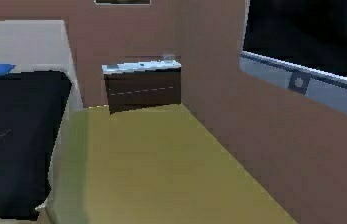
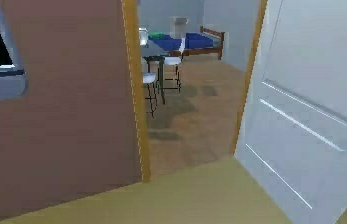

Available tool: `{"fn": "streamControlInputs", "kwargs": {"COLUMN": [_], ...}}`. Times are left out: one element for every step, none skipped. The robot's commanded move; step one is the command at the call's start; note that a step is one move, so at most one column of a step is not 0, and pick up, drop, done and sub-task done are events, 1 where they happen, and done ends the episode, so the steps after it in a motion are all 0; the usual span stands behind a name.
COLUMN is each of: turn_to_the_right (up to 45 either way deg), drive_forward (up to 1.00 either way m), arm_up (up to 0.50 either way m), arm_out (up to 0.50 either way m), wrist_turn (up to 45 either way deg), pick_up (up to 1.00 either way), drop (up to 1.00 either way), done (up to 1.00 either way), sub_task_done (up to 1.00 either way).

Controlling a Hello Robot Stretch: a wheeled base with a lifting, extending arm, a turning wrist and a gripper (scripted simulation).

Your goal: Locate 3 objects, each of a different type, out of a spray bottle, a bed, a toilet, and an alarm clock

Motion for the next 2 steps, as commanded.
{"fn": "streamControlInputs", "kwargs": {"turn_to_the_right": [0.0,-45.0], "drive_forward": [0.6,0.0], "arm_up": [0.0,0.0], "arm_out": [0.0,0.0], "wrist_turn": [0.0,0.0], "pick_up": [0.0,0.0], "drop": [0.0,0.0], "done": [0.0,0.0], "sub_task_done": [0.0,0.0]}}
